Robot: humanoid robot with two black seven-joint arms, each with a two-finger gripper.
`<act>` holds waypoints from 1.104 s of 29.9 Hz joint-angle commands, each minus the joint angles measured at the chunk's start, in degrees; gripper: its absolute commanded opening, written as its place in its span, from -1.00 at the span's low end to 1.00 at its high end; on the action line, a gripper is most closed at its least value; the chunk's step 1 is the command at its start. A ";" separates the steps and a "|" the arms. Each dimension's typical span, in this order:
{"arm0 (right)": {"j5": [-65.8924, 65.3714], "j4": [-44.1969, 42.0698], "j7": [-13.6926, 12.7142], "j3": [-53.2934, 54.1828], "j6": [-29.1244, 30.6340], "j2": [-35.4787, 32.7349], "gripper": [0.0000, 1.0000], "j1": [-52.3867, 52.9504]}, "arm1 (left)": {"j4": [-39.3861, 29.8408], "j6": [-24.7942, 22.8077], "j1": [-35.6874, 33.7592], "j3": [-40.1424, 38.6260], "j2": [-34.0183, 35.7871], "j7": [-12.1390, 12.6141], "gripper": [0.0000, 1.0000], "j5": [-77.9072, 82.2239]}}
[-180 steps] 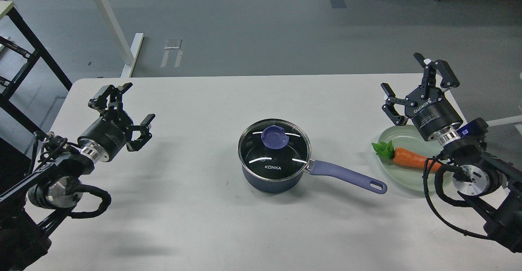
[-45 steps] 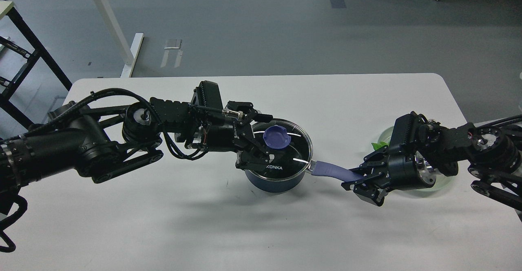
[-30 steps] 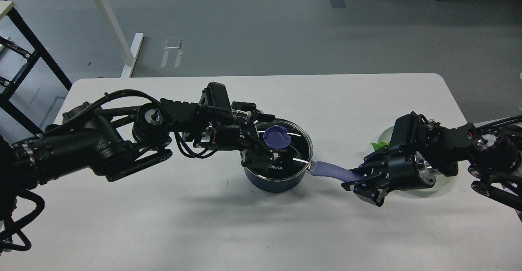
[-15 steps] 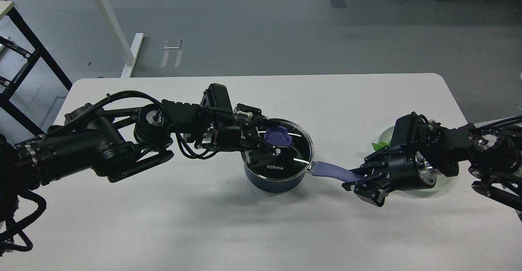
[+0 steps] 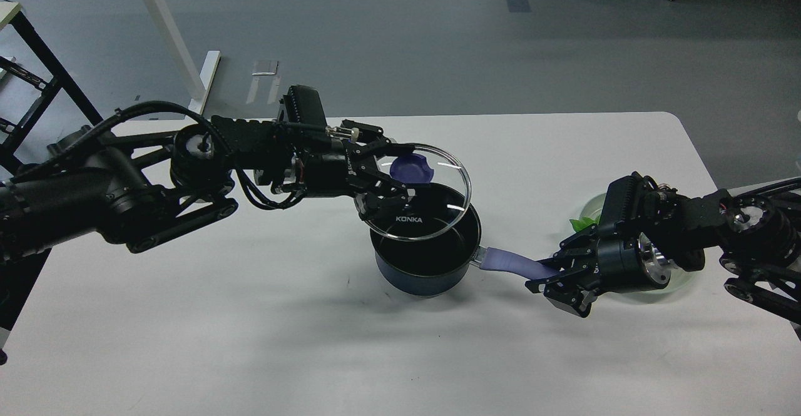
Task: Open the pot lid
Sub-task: 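Lift the glass lid off the pot with the left gripper, moving it away, then lower the glass lid onto the table beside the pot with the left gripper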
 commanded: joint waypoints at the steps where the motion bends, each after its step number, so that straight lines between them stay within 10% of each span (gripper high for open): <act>1: 0.02 0.00 0.01 0.00 -0.09 0.03 -0.37 0.00 | -2.26 1.51 0.56 0.22 8.08 0.01 -0.26 -1.25; 14: 0.02 0.00 0.01 0.00 -0.09 -0.06 -0.37 0.00 | -3.76 12.67 17.24 1.45 29.36 0.01 -0.25 -5.46; 33: 0.02 0.00 0.01 0.00 -0.17 0.03 -0.36 -0.35 | 1.86 24.15 30.00 3.38 28.67 0.01 -0.15 -5.99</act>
